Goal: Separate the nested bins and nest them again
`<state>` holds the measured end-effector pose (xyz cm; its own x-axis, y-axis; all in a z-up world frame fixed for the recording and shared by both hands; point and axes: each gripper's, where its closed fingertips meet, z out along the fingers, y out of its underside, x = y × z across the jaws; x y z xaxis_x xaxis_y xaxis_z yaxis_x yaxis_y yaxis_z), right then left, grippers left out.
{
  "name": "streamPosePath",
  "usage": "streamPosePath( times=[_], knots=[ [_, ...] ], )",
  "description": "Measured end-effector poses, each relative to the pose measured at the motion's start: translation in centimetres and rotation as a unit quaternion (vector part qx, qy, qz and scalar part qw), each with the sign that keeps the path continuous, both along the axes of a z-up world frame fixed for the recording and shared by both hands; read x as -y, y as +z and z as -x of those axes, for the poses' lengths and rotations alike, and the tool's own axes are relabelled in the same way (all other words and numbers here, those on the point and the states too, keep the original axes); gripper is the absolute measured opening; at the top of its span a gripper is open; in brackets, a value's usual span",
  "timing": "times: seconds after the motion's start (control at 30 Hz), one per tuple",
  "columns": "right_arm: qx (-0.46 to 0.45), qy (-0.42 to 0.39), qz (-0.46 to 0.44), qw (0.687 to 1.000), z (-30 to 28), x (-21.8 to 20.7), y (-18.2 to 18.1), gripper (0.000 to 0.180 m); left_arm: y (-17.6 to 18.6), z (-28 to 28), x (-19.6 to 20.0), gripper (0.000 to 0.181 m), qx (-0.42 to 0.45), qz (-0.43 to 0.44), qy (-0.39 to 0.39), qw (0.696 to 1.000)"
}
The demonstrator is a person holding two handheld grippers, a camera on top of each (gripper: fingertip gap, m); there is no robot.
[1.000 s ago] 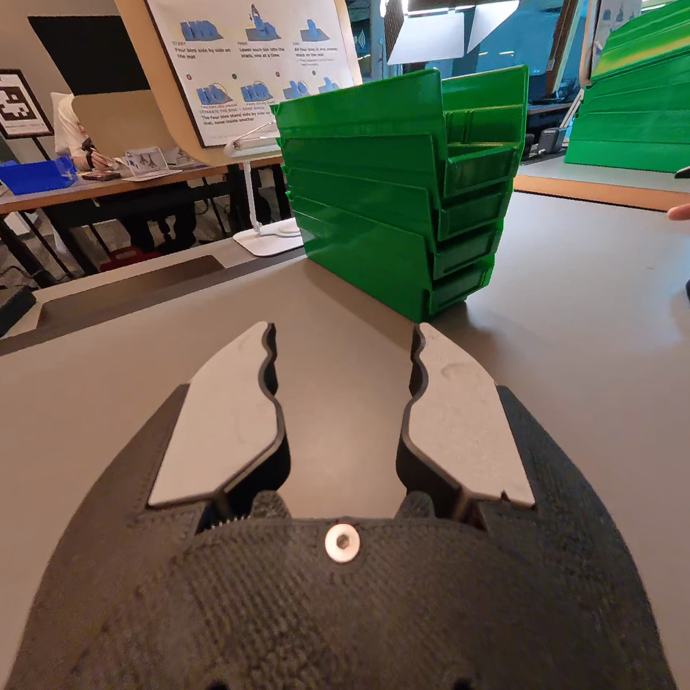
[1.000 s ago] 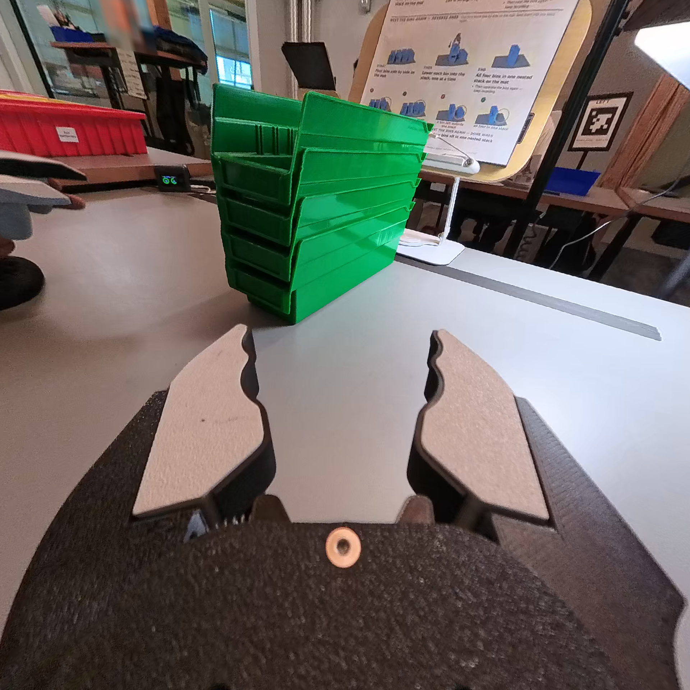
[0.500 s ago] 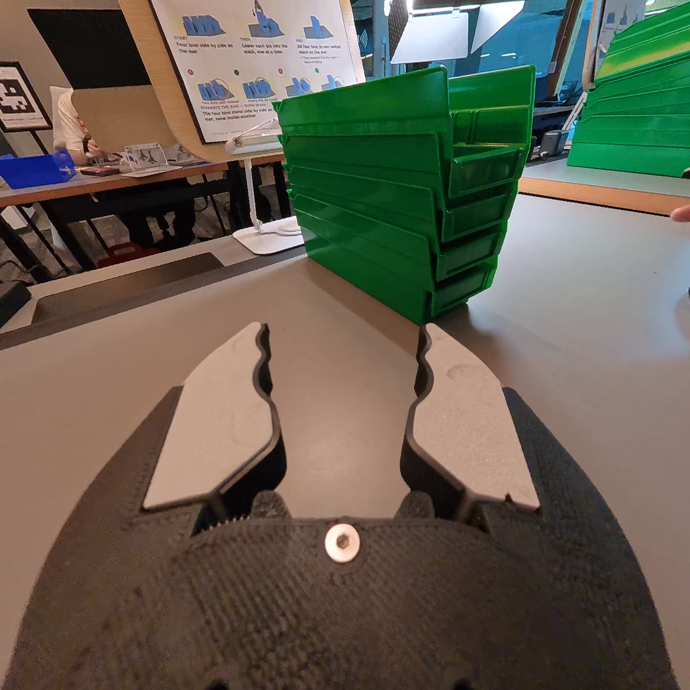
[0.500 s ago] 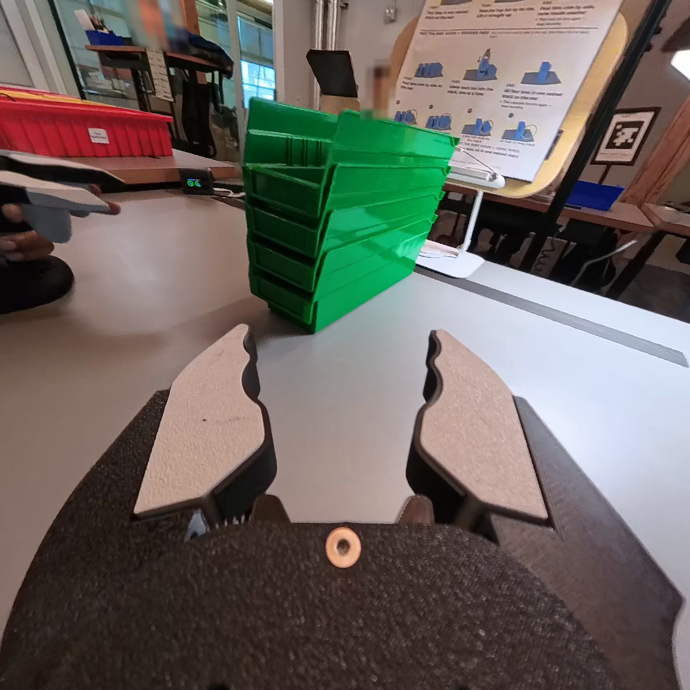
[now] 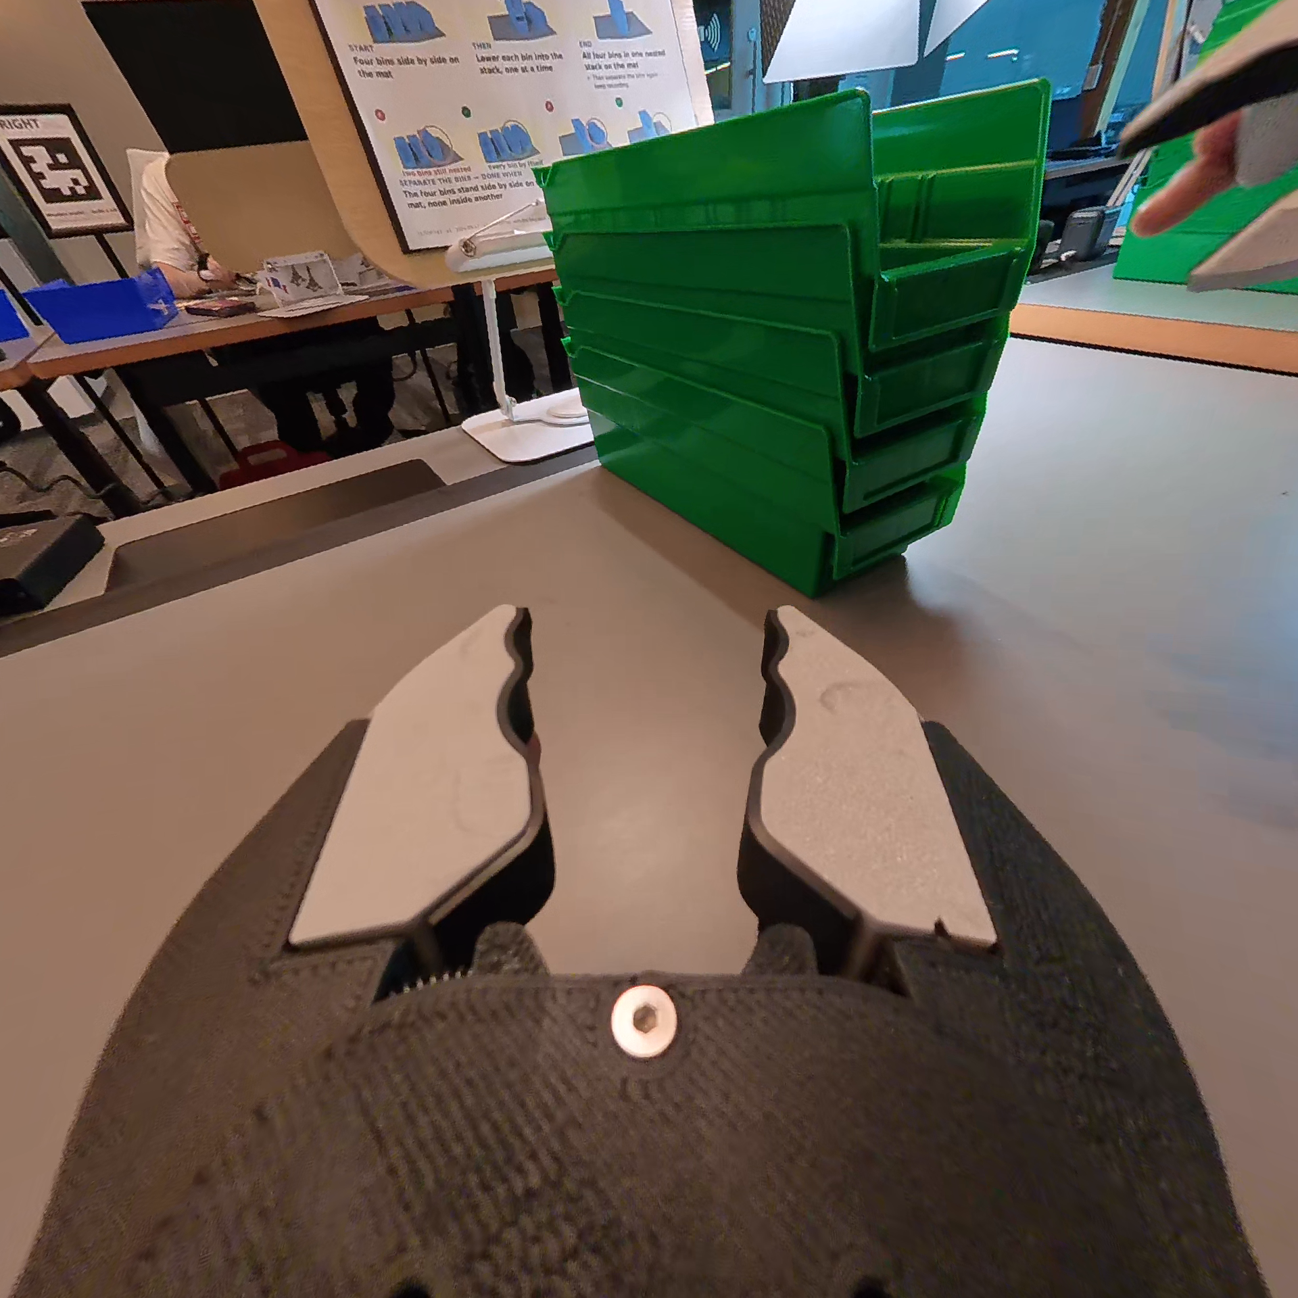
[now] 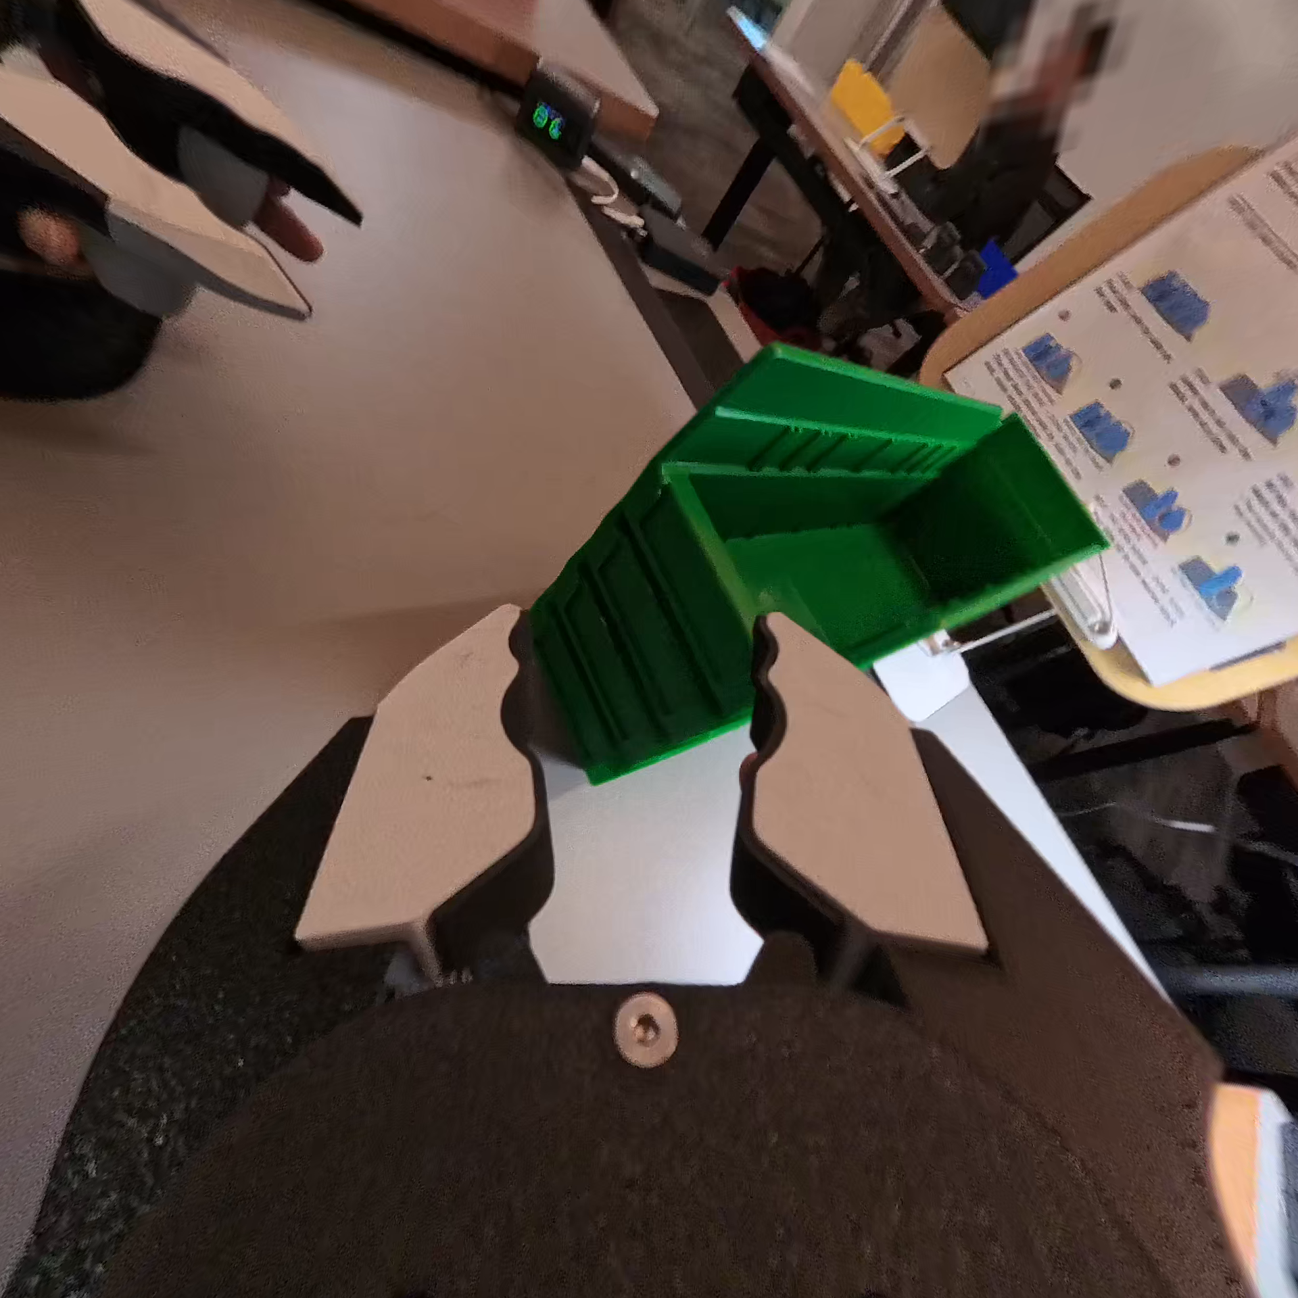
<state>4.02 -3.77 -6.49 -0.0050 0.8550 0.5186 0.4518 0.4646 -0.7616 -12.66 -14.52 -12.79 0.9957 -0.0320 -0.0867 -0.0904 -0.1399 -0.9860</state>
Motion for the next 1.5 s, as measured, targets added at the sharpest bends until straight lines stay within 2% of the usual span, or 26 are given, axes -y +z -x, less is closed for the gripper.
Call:
streamPosePath(
  times=[0.17, 0.47, 0.73, 0.87, 1.13, 1.5],
  knots=[
    [0.092, 0.02, -0.062, 0.994, 3.4, -1.1, 0.0, 0.059, 0.1, 0.0, 0.1, 0.062, -0.001, 0.0, 0.001, 1.0],
    [0.254, 0.006, -0.128, 0.959, 5.7, -3.6, -3.1, 0.051, 0.3, -0.7, 0.3, 0.061, -0.001, -0.005, -0.019, 1.0],
    [0.296, 0.012, -0.141, 0.945, 6.1, -4.2, -3.3, 0.04, 0.7, -0.9, 0.5, 0.059, -0.007, -0.016, -0.021, 1.0],
    [0.312, 0.021, -0.137, 0.94, 5.9, -3.9, -3.8, 0.029, 0.7, -0.9, 0.5, 0.058, -0.006, -0.015, -0.021, 1.0],
    [0.323, 0.025, -0.147, 0.934, 5.9, -4.0, -3.8, 0.028, 0.5, -0.8, 0.5, 0.056, -0.008, -0.011, -0.02, 1.0],
    [0.364, 0.064, -0.133, 0.92, 5.3, -5.2, -0.6, 0.029, 0.5, -0.9, 0.5, 0.054, -0.009, -0.011, -0.021, 1.0]
  ],
)
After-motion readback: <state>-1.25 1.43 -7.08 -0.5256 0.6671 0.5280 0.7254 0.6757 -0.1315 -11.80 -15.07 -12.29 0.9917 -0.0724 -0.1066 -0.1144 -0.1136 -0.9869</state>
